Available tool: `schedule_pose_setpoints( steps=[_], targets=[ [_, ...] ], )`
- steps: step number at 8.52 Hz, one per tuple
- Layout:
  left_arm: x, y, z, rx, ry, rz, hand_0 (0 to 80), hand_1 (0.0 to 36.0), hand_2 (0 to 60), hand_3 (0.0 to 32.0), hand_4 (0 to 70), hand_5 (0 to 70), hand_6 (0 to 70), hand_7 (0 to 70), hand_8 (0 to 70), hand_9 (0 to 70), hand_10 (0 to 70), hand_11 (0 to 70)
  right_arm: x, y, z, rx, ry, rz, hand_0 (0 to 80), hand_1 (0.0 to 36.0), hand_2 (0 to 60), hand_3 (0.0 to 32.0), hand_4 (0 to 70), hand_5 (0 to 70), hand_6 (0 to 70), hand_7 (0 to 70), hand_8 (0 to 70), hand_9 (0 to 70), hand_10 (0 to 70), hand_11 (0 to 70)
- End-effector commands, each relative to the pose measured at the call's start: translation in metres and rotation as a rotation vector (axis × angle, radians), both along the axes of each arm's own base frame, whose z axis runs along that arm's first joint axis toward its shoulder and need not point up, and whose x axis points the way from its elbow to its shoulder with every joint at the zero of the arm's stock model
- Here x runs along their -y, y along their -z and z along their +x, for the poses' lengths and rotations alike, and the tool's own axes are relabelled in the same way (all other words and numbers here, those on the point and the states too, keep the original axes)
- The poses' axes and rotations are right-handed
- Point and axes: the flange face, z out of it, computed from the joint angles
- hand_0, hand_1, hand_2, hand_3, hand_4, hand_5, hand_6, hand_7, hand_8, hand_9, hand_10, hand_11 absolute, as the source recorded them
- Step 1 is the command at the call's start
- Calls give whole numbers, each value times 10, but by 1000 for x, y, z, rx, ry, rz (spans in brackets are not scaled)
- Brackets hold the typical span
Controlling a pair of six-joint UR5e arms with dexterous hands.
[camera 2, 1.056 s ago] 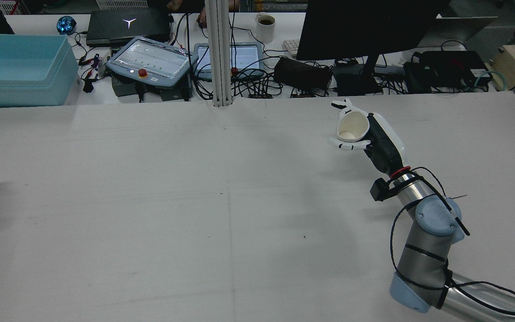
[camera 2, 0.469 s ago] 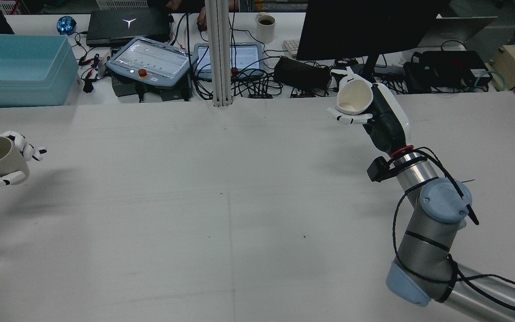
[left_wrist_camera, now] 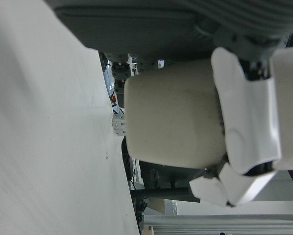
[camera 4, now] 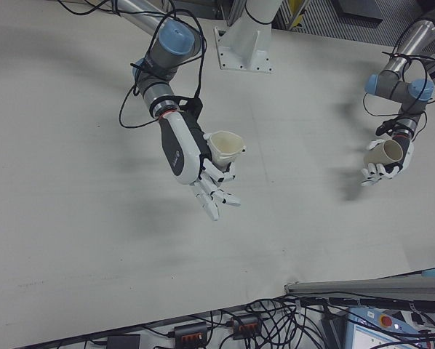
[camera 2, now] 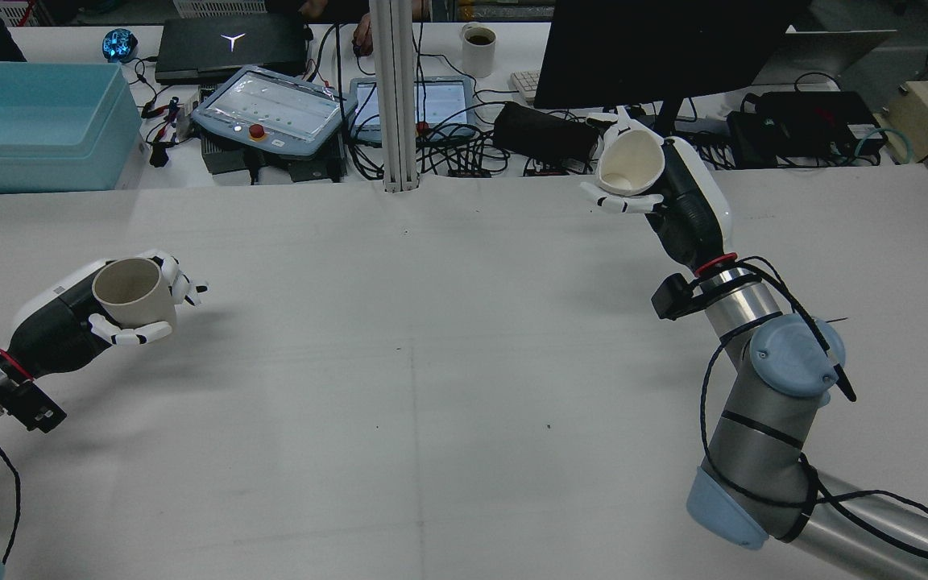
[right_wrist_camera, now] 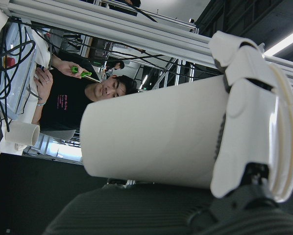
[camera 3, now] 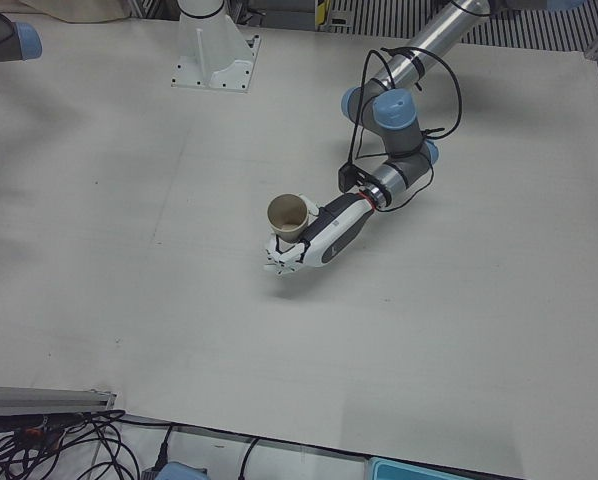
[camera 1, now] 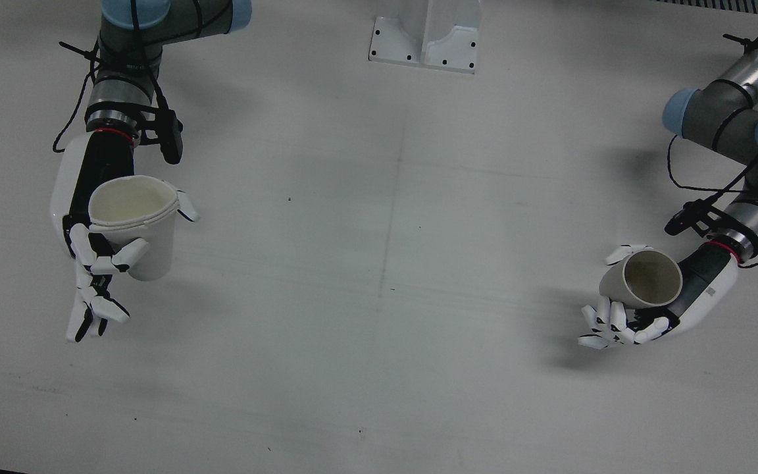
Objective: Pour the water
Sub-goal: 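Bring the beige cup with the left hand toward the white cup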
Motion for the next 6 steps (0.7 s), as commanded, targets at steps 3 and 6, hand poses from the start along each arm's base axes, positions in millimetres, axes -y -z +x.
schedule_pose_setpoints(
  steps=[3, 6],
  targets=[
    [2, 106, 96, -32, -83, 74, 573, 360, 600, 0, 271, 700, 517, 642, 330, 449, 133, 225, 8, 46, -17, -1, -46, 42, 586, 264, 252, 0, 256, 700, 145, 288, 19, 55, 47, 89],
    [-9, 142, 133, -44, -119, 103, 583, 360, 600, 0, 275, 700, 518, 643, 328, 446, 133, 225, -9, 65, -54, -4, -45, 43, 583, 262, 257, 0, 269, 700, 155, 308, 21, 61, 48, 91]
  ],
)
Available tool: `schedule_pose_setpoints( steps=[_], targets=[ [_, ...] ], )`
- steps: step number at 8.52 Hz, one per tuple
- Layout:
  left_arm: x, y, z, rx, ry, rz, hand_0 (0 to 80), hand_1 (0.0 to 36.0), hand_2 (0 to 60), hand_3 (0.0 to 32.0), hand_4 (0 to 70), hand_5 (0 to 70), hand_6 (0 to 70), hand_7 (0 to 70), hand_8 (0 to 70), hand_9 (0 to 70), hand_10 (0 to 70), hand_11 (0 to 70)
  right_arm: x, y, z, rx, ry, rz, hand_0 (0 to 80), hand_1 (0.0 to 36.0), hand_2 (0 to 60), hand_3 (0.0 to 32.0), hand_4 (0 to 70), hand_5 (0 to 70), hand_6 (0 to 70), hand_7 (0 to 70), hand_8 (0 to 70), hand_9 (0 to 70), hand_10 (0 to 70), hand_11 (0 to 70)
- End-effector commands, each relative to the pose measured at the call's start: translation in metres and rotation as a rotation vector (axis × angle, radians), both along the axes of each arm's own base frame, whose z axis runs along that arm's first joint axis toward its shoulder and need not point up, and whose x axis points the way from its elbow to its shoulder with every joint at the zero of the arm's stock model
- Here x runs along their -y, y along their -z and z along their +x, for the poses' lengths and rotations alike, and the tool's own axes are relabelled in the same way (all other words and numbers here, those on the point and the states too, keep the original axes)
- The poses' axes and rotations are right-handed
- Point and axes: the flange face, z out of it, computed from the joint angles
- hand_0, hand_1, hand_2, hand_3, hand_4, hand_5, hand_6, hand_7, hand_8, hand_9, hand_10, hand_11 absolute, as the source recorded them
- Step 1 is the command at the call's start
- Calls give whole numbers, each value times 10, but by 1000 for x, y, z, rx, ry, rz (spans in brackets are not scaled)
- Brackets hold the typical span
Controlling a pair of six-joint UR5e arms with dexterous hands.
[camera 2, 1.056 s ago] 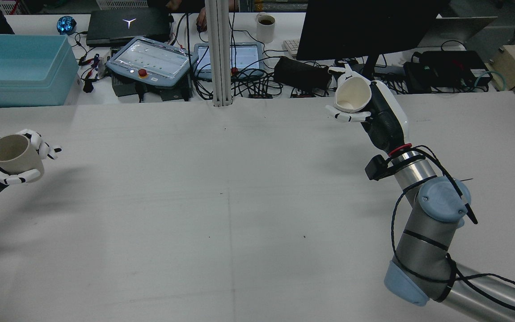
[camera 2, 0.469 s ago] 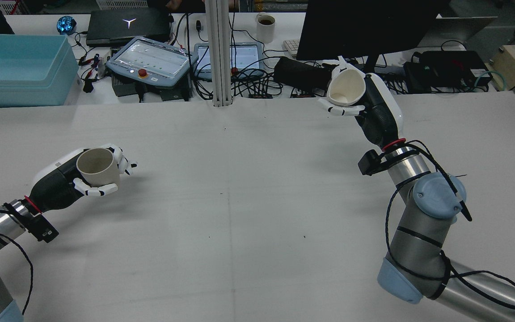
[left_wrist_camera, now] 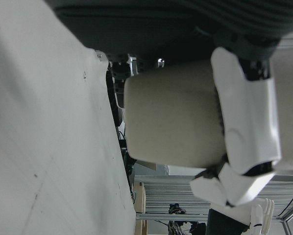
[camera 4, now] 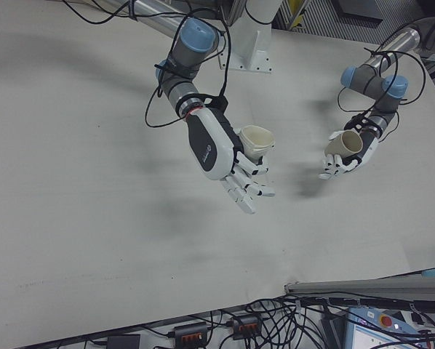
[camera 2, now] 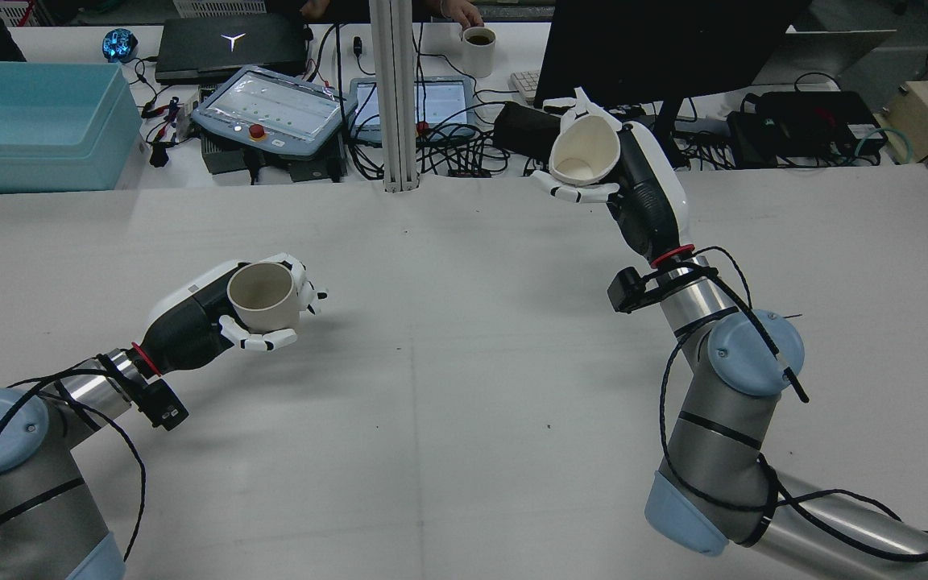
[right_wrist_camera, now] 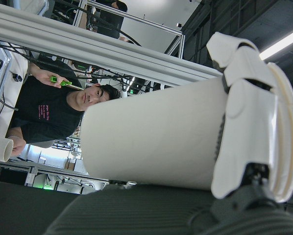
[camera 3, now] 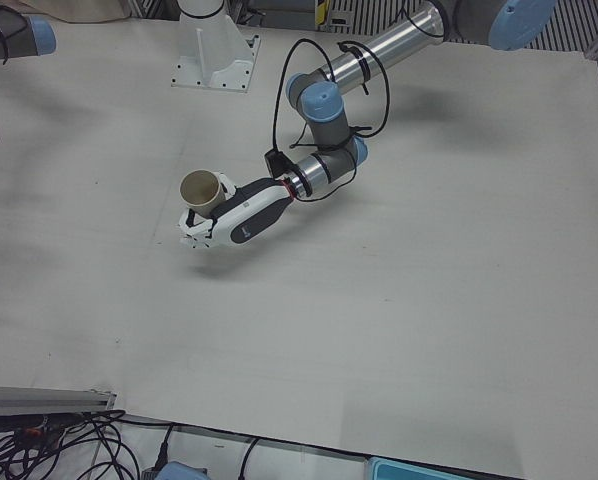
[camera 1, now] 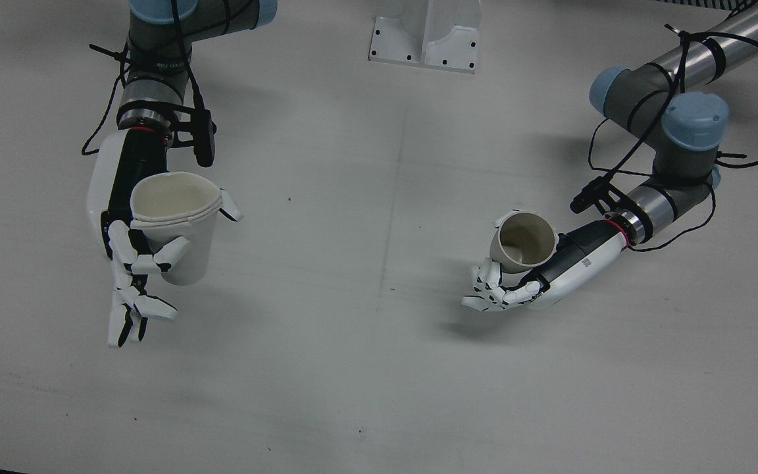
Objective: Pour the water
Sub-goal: 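Bring the beige cup with the left hand toward the white cup, then tilt the white cup with the right hand over the beige cup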
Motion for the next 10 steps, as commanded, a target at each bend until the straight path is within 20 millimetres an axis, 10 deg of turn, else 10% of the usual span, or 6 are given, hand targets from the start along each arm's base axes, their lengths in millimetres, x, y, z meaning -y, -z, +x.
schedule_pose_setpoints(
  steps=[1, 7, 10],
  targets=[
    [-5, 41, 31, -11, -24, 26, 583, 360, 600, 0, 270, 700, 512, 640, 326, 443, 131, 223, -17, 15, -31, -9, -26, -13, 588, 263, 257, 0, 271, 700, 160, 315, 22, 63, 50, 94],
    [-25, 72, 51, -17, -48, 59, 590, 360, 600, 0, 262, 700, 509, 637, 325, 442, 132, 224, -32, 117, -46, -286, -178, 95, 762, 317, 218, 0, 277, 700, 178, 339, 25, 53, 56, 110],
    [-23, 72, 50, -17, -47, 60, 594, 360, 600, 0, 259, 700, 507, 635, 324, 442, 130, 222, -43, 126, -48, -478, -197, 175, 800, 318, 194, 0, 281, 700, 182, 343, 26, 54, 58, 114]
  ],
)
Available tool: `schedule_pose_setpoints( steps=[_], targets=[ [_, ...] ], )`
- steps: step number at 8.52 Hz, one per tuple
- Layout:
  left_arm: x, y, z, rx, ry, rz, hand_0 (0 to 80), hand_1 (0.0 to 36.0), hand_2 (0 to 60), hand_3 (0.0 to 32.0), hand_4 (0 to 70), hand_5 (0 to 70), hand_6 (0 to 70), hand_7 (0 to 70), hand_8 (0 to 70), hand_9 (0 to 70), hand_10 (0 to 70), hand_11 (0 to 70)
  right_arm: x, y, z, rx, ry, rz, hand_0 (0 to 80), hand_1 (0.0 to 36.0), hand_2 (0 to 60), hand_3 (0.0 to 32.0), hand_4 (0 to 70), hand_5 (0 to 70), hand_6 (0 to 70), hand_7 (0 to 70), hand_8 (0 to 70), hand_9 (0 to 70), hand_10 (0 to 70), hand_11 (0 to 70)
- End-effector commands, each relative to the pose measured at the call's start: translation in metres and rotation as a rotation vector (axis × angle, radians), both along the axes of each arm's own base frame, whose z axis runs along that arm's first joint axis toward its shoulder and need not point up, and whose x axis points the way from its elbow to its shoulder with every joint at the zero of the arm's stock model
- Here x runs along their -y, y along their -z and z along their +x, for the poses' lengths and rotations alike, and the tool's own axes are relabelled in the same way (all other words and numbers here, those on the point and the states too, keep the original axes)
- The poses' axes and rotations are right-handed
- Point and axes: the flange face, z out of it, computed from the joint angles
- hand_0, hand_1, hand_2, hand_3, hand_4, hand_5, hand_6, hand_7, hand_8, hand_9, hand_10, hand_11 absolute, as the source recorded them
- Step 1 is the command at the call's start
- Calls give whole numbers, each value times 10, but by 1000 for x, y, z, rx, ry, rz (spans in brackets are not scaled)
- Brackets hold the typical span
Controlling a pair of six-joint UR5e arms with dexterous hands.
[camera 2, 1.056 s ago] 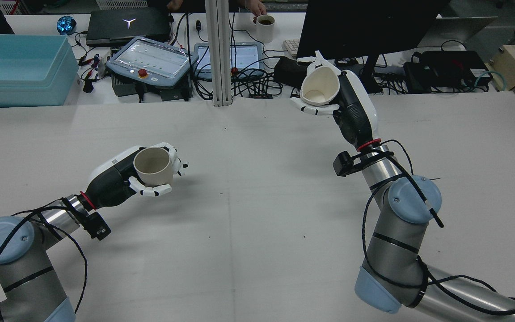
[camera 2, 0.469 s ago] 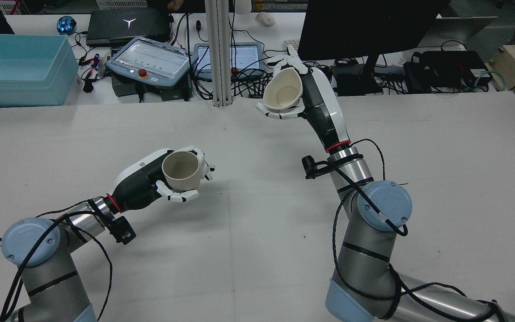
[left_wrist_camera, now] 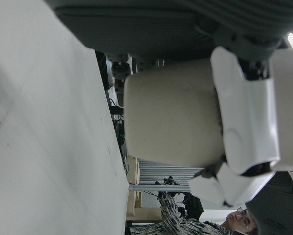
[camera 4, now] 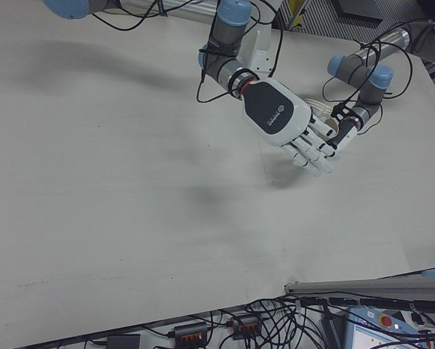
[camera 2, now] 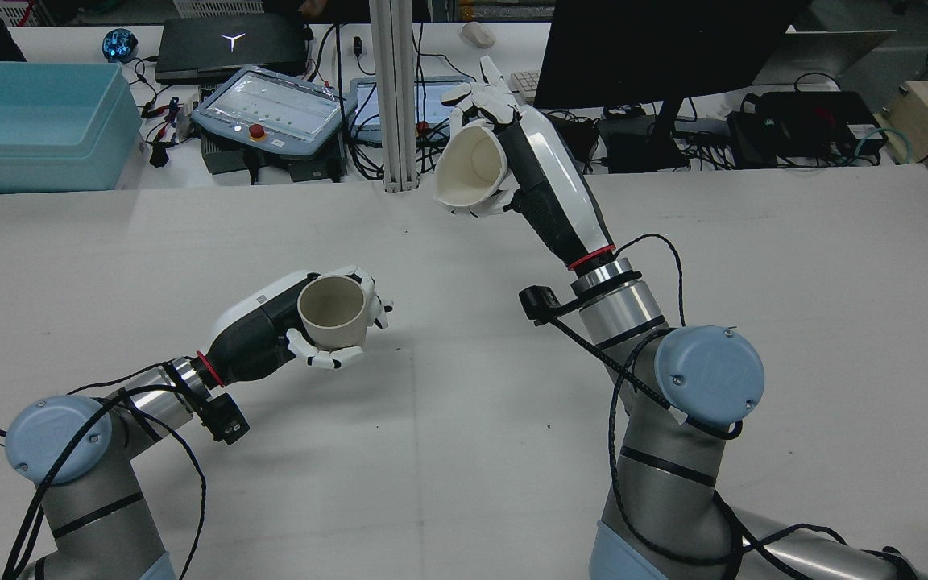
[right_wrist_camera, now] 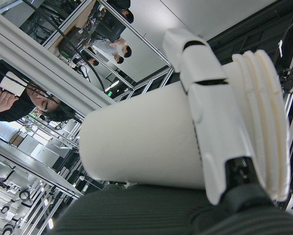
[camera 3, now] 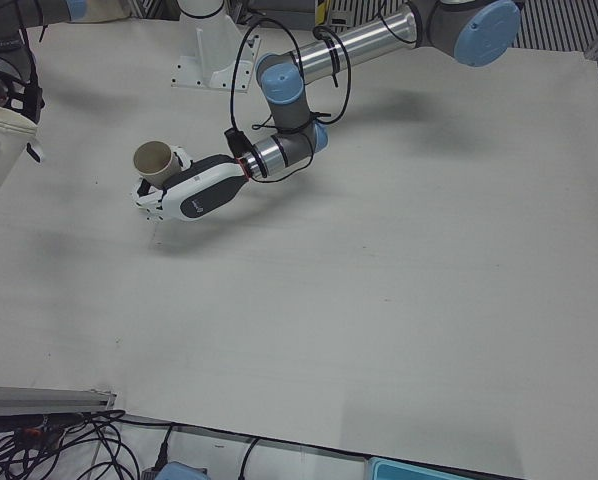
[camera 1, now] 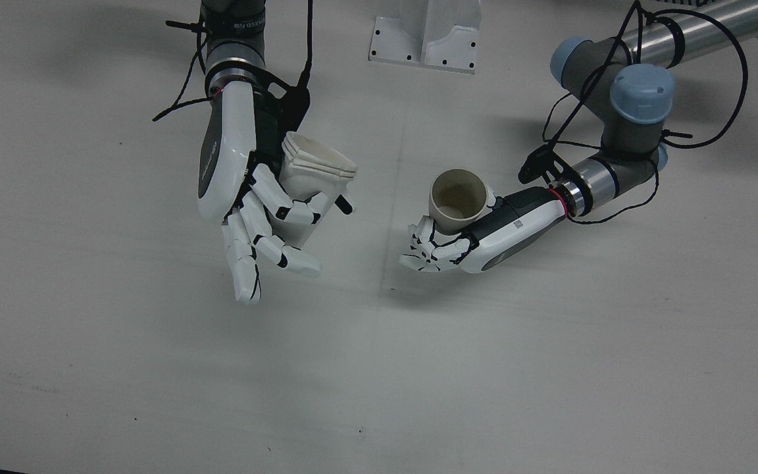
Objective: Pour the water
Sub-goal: 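Tilt the white cup with the right hand over the beige cup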
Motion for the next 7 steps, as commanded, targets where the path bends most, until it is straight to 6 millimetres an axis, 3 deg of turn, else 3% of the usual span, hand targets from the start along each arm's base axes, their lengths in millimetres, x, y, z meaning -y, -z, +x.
schedule_pose_setpoints(
  steps=[1, 4, 7],
  targets=[
    [0, 1, 0, -1, 1, 1, 594, 360, 600, 0, 261, 700, 508, 635, 324, 442, 130, 222, -7, -10, -8, -203, -25, 35, 800, 315, 184, 0, 282, 700, 184, 343, 26, 54, 59, 115],
    [0, 6, 3, -7, -2, 5, 591, 360, 600, 0, 259, 700, 512, 633, 328, 445, 131, 223, -21, -3, -24, -324, -60, 51, 800, 322, 173, 0, 282, 700, 181, 338, 26, 53, 61, 119],
    [-1, 4, 3, -2, -2, 4, 585, 360, 600, 0, 250, 700, 506, 627, 328, 445, 131, 223, -27, 10, -19, -429, -98, 98, 800, 344, 163, 0, 286, 700, 171, 306, 24, 47, 61, 120]
  ],
)
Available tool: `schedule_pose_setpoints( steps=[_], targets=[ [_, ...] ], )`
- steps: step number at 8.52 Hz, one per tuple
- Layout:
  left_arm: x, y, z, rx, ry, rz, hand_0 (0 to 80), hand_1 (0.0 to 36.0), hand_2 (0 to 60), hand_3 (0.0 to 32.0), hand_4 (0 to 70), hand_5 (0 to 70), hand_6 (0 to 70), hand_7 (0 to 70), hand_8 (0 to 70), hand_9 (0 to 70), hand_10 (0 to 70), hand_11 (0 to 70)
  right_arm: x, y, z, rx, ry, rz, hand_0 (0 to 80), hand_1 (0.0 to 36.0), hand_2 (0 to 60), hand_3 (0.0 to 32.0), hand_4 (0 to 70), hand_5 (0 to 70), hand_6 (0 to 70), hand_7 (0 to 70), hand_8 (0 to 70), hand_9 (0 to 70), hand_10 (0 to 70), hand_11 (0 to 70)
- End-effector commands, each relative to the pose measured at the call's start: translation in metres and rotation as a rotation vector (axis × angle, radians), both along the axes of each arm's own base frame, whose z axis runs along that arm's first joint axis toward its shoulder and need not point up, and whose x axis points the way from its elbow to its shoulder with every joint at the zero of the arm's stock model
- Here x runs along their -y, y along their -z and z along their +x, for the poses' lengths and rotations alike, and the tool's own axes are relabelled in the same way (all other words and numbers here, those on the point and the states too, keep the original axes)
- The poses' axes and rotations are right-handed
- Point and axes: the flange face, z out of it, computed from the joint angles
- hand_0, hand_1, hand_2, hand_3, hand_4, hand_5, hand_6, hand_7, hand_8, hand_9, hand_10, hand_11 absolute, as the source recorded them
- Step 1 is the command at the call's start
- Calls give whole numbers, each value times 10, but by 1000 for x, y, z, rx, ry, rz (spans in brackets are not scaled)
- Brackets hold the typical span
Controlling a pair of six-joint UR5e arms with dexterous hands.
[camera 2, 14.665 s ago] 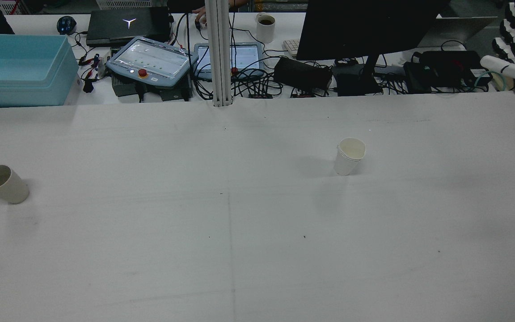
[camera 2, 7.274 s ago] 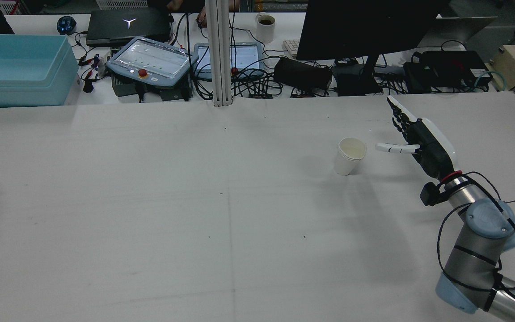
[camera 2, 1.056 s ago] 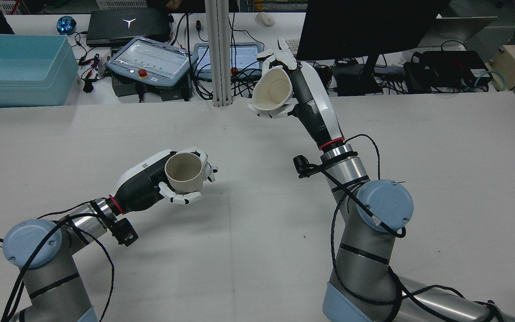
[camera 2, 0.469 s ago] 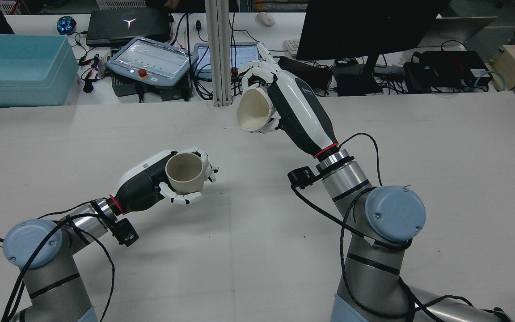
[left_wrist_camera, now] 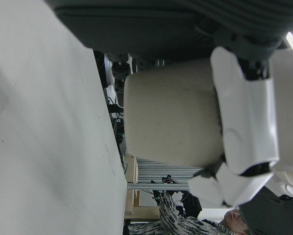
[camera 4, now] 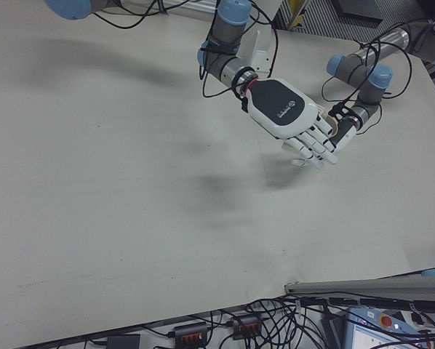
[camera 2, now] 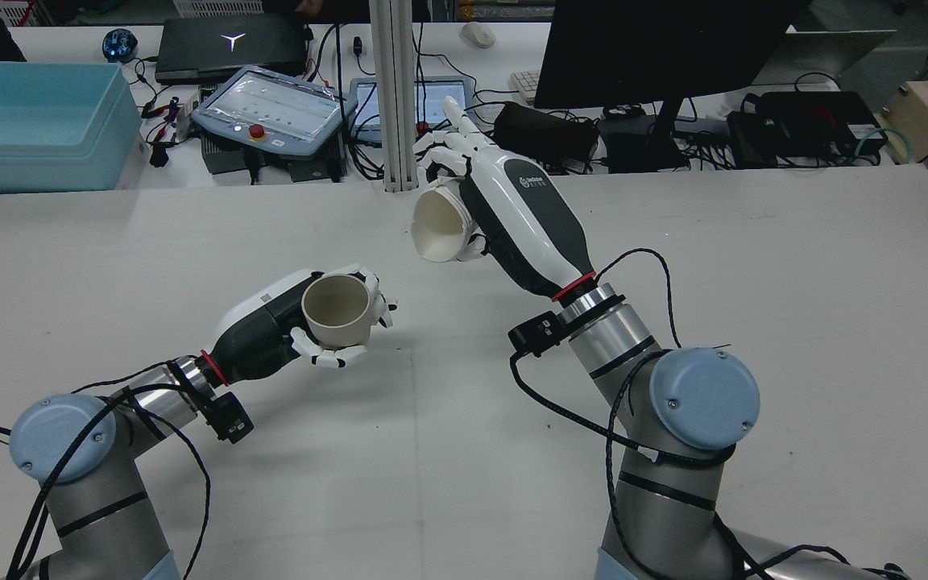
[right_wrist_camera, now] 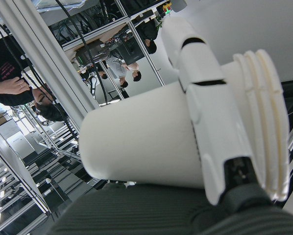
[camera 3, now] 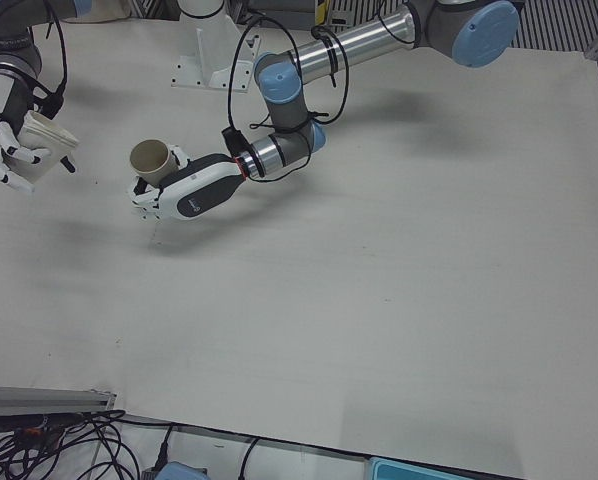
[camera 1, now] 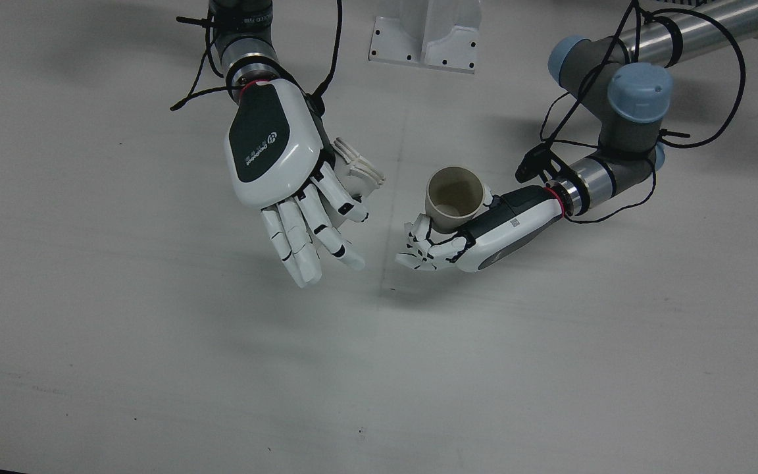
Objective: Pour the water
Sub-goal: 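Tilt the white cup with the right hand over the beige cup, then turn the white cup upright and withdraw the left hand with beige cup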
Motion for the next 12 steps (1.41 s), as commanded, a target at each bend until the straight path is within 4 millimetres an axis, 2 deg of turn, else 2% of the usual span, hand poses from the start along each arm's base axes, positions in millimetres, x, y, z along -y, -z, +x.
schedule_pose_setpoints(
  steps=[1, 3, 4, 6, 8, 9, 10, 11, 12],
  targets=[
    [-5, -2, 6, 5, -9, -2, 580, 360, 600, 0, 248, 700, 509, 627, 328, 446, 132, 223, -11, 19, 13, -95, -49, 40, 800, 346, 168, 0, 291, 700, 168, 294, 23, 44, 61, 122],
    [-24, 15, 34, 1, -41, 26, 578, 360, 600, 0, 245, 700, 508, 626, 329, 447, 132, 223, -18, 25, 28, -122, -59, 37, 800, 341, 161, 0, 294, 700, 170, 296, 24, 45, 67, 130],
    [-25, 21, 38, -4, -44, 34, 578, 360, 600, 0, 245, 700, 508, 626, 329, 447, 132, 223, -20, 26, 31, -133, -58, 33, 800, 338, 158, 0, 293, 700, 169, 292, 23, 44, 68, 131],
    [-23, 17, 34, -4, -43, 25, 577, 360, 600, 0, 244, 700, 505, 623, 327, 445, 132, 222, -23, 27, 30, -158, -34, 47, 800, 338, 150, 0, 309, 700, 163, 277, 22, 41, 62, 122],
    [-19, 18, 28, -9, -37, 27, 580, 360, 600, 0, 243, 700, 500, 620, 326, 443, 130, 220, -28, 28, 38, -179, -26, 41, 800, 337, 148, 0, 300, 700, 153, 251, 20, 36, 59, 117],
    [-20, 18, 29, -9, -38, 27, 582, 360, 600, 0, 244, 700, 500, 620, 326, 443, 130, 221, -29, 27, 41, -188, -24, 40, 800, 335, 154, 0, 303, 700, 151, 247, 20, 35, 57, 114],
    [-19, 19, 27, -10, -36, 26, 582, 360, 600, 0, 243, 700, 497, 620, 323, 441, 129, 219, -27, 23, 44, -191, -32, 32, 781, 317, 180, 0, 295, 700, 150, 253, 20, 36, 59, 114],
    [-11, 16, 18, -10, -23, 20, 577, 360, 600, 0, 240, 700, 496, 617, 321, 440, 128, 216, -24, 14, 53, -178, -47, 18, 702, 300, 193, 0, 288, 700, 146, 248, 19, 35, 63, 118],
    [-5, -10, 2, 6, -15, -18, 560, 360, 600, 0, 224, 700, 491, 611, 317, 435, 125, 210, -19, 7, 62, -138, -36, 1, 652, 287, 197, 0, 308, 700, 142, 245, 18, 35, 65, 120]
  ],
)
